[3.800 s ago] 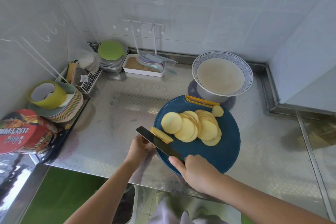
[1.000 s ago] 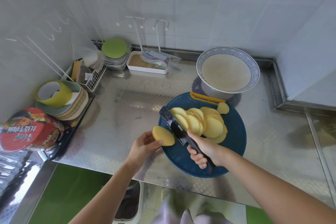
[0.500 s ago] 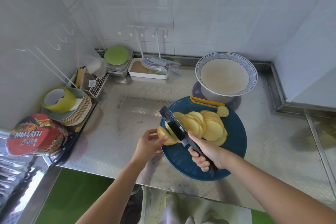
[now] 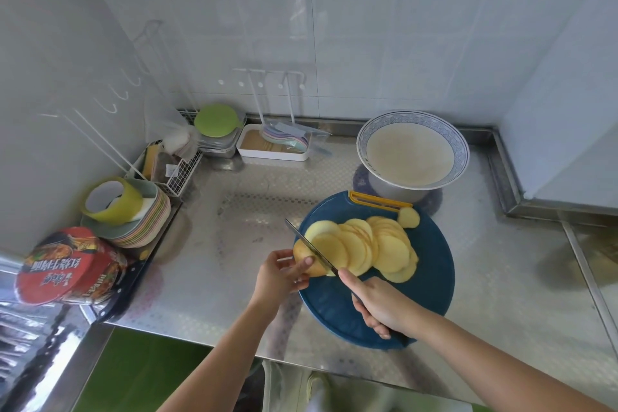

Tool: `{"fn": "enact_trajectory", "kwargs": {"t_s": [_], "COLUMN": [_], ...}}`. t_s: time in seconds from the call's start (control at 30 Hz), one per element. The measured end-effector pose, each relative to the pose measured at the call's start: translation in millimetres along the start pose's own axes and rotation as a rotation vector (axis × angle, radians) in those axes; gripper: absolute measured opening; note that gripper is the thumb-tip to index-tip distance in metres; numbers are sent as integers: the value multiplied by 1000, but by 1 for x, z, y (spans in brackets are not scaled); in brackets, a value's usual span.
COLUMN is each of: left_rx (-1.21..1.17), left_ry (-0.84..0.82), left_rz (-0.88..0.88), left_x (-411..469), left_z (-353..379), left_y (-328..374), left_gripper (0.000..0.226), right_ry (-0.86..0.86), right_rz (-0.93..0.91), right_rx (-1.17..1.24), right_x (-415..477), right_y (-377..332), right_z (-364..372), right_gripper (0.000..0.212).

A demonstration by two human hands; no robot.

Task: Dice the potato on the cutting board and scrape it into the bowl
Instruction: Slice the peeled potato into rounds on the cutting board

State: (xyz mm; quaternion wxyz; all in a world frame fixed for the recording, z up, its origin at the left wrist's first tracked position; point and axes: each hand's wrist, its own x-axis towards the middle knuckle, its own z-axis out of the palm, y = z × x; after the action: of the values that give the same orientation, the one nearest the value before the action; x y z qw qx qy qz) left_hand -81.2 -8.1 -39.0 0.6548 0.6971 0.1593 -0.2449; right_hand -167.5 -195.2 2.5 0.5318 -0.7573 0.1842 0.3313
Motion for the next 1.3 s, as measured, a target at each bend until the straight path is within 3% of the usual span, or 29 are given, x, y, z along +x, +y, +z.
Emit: {"fn": "enact_trajectory", "kwargs": {"t_s": [0.77, 1.3], "left_rx": [-14, 130], "left_ry": [9, -23], "left_rz": [-5, 24], "left_x": [3, 2], "left_z": [4, -2], "left_y": [-6, -2], "left_gripper": [48, 45], "right_ry": [133, 40], "right_rz": [-62, 43], "right_rx": [-211, -208], "right_x": [-14, -19], "right_y": [0, -16], "right_z": [15, 14], "right_gripper": [67, 68]}}
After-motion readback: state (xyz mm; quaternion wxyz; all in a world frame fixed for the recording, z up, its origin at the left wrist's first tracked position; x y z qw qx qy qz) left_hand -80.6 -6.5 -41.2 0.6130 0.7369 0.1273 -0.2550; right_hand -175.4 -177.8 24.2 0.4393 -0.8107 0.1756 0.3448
